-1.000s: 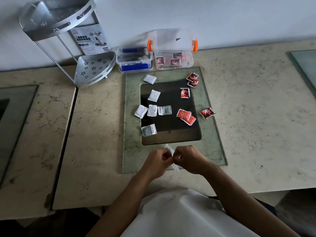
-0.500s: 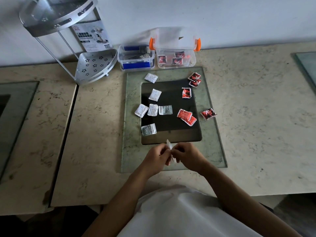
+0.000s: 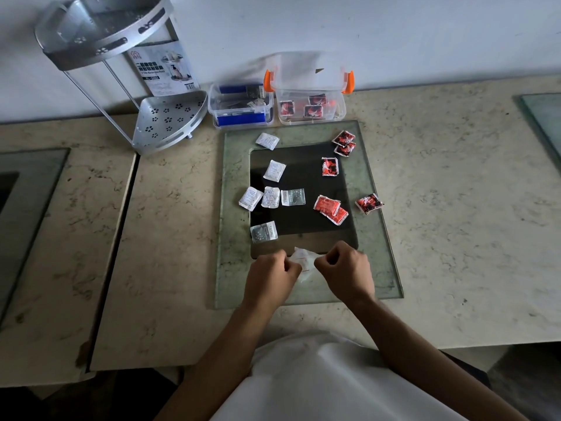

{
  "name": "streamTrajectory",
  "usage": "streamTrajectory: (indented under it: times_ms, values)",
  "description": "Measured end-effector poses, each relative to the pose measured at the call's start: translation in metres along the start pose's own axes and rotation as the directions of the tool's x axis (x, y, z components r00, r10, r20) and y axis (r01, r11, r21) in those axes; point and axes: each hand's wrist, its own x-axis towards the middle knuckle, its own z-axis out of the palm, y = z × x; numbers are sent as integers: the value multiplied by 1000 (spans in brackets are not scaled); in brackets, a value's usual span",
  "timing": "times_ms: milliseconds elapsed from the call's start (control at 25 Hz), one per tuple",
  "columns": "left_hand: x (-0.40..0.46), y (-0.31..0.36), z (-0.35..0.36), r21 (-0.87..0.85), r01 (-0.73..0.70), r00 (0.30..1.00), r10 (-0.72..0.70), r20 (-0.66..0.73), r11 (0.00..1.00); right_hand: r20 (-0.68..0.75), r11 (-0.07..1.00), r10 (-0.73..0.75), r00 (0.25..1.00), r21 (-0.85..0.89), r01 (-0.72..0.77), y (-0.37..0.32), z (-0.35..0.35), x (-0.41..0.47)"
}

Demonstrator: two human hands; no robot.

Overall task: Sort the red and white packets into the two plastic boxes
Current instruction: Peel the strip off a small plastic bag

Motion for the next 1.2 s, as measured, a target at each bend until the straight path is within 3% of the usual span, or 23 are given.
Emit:
streamTrajectory:
  times_ms: [200, 320, 440, 560, 720, 880, 1040, 1200]
  values:
    - [-2, 1, -5, -118, 64, 997, -59, 49, 991, 57, 999, -33, 998, 30, 31, 1, 0, 4]
    - [3, -4, -4, -323, 125, 988, -87, 127, 938, 179, 959, 121, 976, 231, -161, 2, 2, 4]
    - [7, -12, 8, -506, 157, 987, -116, 112, 848, 292, 879, 211, 933, 361, -312, 6, 9, 1]
    - [9, -20, 18, -386, 199, 963, -108, 246, 901, 339, 814, 231, 912, 446, -372, 4, 6, 2]
    - [11, -15, 21, -295, 114, 895, 30, 445, 949, 409, 699, 249, 878, 552, -455, -2, 1, 4]
    - [15, -8, 21, -377, 60, 890, 122, 440, 924, 444, 601, 207, 872, 646, -471, -10, -7, 5]
    - [19, -17, 21, -537, 279, 921, -65, 383, 796, 429, 536, 221, 876, 697, -477, -15, -11, 12]
    - [19, -23, 12, -729, 425, 903, -190, 386, 537, 487, 416, 180, 855, 750, -515, -19, -12, 16]
